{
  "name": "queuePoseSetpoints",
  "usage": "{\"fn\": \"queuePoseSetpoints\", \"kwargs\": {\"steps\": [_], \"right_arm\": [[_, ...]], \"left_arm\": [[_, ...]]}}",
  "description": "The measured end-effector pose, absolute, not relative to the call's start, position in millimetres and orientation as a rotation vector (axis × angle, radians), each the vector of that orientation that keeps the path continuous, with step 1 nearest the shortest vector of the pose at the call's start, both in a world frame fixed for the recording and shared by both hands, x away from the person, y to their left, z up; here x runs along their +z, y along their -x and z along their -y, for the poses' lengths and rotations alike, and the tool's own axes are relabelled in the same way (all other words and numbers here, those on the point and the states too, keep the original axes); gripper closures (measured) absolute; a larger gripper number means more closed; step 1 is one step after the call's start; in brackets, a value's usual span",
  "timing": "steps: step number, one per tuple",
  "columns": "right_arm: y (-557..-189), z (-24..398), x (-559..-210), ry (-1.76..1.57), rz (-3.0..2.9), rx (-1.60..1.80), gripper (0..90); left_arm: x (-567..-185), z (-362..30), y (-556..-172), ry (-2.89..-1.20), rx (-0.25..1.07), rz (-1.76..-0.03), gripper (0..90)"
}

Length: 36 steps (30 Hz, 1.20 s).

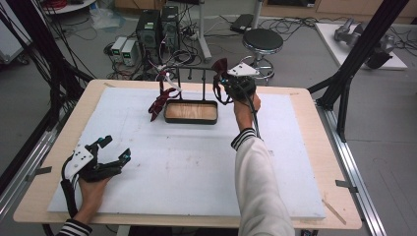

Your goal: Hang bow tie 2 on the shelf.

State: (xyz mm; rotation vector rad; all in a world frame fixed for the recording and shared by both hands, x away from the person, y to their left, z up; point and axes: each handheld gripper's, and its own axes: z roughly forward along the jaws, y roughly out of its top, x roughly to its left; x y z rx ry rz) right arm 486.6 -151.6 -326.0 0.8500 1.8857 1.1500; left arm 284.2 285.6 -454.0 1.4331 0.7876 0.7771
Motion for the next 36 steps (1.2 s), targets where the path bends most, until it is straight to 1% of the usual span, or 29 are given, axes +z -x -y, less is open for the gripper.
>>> {"fn": "queuePoseSetpoints", "kwargs": {"steps": [15, 36], "right_arm": [[-491, 152, -331, -0.865, -1.892, 1.141, 76.3], [-484, 154, -316, -0.817, -1.863, 1.13, 76.2]], "left_arm": [[-454, -286, -284, -1.43, 0.777, -0.787, 14.9], [-454, -285, -284, -1.428, 0.777, -0.787, 14.8]]}}
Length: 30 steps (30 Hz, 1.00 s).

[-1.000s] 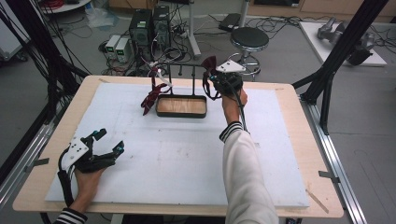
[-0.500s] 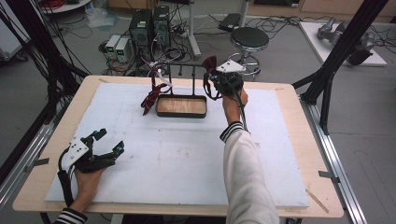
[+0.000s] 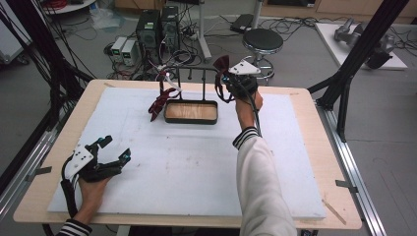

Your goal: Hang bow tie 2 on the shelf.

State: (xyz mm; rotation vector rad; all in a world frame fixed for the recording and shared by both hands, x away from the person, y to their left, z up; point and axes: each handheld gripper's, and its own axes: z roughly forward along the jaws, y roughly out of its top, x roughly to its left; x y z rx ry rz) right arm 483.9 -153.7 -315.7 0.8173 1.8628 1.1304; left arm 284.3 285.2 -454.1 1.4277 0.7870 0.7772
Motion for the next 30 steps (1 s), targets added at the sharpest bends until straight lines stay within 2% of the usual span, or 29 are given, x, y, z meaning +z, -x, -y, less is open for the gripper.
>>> {"fn": "queuePoseSetpoints", "kwargs": {"steps": [19, 30], "right_arm": [[-490, 148, -306, -0.818, -1.834, 1.14, 76.2], [-494, 130, -296, -0.782, -1.845, 1.154, 75.8]], "left_arm": [[-454, -286, -284, -1.433, 0.777, -0.786, 14.8], [-454, -286, -284, -1.426, 0.772, -0.787, 14.9]]}}
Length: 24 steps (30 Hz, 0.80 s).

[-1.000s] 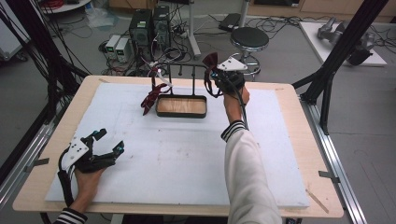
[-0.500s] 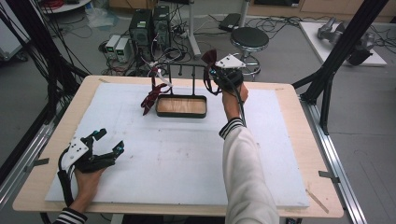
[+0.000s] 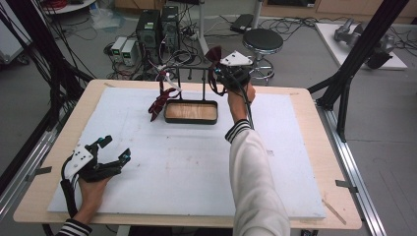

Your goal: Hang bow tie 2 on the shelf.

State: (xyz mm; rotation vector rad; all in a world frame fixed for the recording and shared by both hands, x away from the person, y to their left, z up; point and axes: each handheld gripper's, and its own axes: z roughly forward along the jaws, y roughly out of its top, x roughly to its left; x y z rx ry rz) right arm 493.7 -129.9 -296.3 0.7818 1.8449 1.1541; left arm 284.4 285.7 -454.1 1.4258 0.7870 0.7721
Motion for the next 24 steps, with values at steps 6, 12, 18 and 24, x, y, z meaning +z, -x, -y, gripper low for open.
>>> {"fn": "queuePoseSetpoints", "kwargs": {"steps": [6, 12, 18, 24], "right_arm": [[-496, 133, -298, -0.81, -1.849, 1.133, 75.5], [-498, 137, -299, -0.834, -1.861, 1.107, 74.0], [-500, 140, -302, -0.856, -1.876, 1.088, 71.4], [-501, 144, -303, -0.872, -1.884, 1.067, 67.6]], "left_arm": [[-454, -286, -285, -1.426, 0.771, -0.786, 14.9], [-454, -286, -285, -1.426, 0.771, -0.786, 14.9], [-454, -286, -284, -1.43, 0.772, -0.785, 14.9], [-454, -286, -284, -1.43, 0.772, -0.785, 14.9]]}}
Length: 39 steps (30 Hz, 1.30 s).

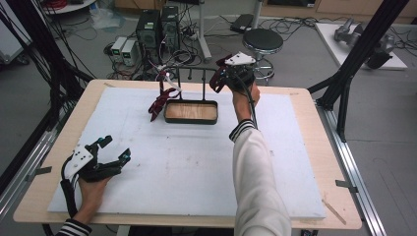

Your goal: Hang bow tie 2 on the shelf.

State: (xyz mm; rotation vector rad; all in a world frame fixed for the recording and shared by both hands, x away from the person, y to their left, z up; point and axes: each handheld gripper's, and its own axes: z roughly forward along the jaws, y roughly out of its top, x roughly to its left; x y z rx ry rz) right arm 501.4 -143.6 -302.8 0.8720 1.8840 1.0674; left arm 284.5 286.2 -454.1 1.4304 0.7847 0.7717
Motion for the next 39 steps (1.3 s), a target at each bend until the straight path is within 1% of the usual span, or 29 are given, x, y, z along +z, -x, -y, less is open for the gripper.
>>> {"fn": "queuePoseSetpoints", "kwargs": {"steps": [10, 19, 24, 28, 33, 37, 39], "right_arm": [[-501, 151, -304, -0.879, -1.909, 1.022, 61.8], [-503, 157, -309, -0.908, -1.955, 0.995, 52.8], [-500, 158, -308, -0.905, -1.96, 1.011, 45.8], [-499, 160, -306, -0.901, -1.954, 1.011, 43.6], [-496, 167, -303, -0.93, -1.927, 1.013, 34.9], [-494, 175, -300, -0.977, -1.902, 1.058, 20.7], [-491, 178, -297, -0.996, -1.9, 1.077, 17.6]], "left_arm": [[-454, -286, -284, -1.429, 0.771, -0.785, 14.9], [-454, -286, -284, -1.426, 0.773, -0.785, 14.8], [-454, -286, -284, -1.43, 0.774, -0.782, 14.9], [-454, -286, -284, -1.43, 0.775, -0.782, 14.8], [-454, -286, -284, -1.43, 0.776, -0.781, 14.8], [-454, -286, -284, -1.428, 0.776, -0.782, 14.9], [-454, -285, -284, -1.428, 0.779, -0.781, 14.8]]}}
